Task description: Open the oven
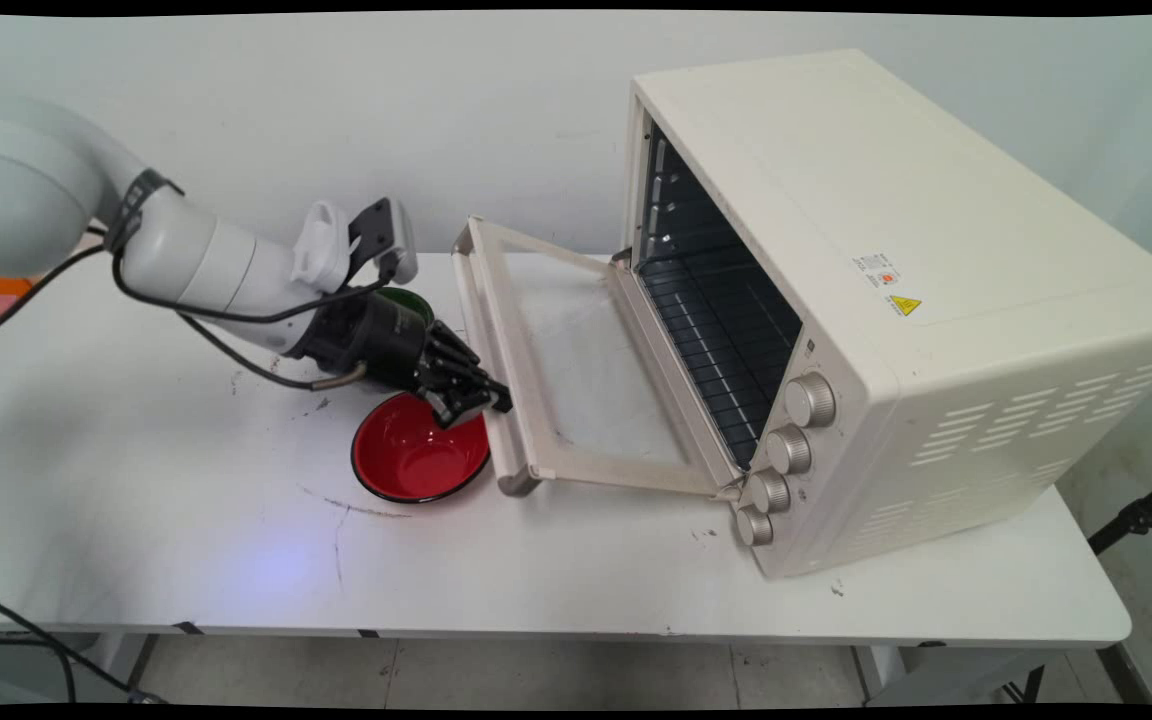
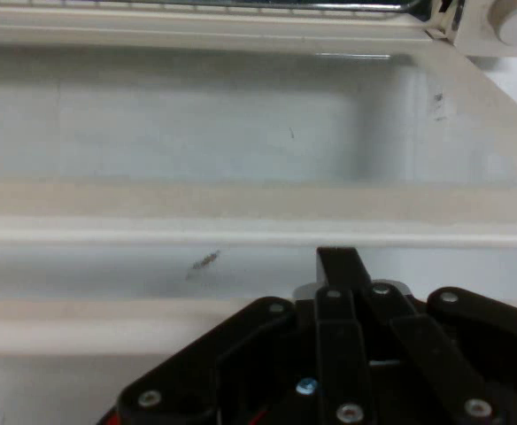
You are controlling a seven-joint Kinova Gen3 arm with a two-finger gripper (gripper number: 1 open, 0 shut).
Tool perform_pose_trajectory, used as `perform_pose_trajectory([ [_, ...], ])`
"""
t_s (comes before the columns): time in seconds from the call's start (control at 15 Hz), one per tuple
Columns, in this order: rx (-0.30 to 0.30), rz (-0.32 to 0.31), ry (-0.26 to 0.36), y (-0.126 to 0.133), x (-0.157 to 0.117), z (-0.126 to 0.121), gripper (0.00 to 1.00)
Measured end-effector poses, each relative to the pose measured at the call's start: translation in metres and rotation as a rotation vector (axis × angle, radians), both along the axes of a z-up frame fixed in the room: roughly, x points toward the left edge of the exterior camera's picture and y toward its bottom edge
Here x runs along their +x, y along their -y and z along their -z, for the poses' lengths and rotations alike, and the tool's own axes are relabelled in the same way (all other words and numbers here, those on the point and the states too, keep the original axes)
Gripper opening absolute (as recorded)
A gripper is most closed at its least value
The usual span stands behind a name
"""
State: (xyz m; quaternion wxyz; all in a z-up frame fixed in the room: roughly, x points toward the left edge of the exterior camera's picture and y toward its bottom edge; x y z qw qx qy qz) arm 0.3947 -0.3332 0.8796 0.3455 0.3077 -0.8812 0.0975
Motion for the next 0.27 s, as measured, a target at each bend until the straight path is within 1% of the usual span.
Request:
perform_pose_trajectory([
  [0.27,-0.014,0.010,-0.013,-0.0093,0.0089,0.0103,0.00],
])
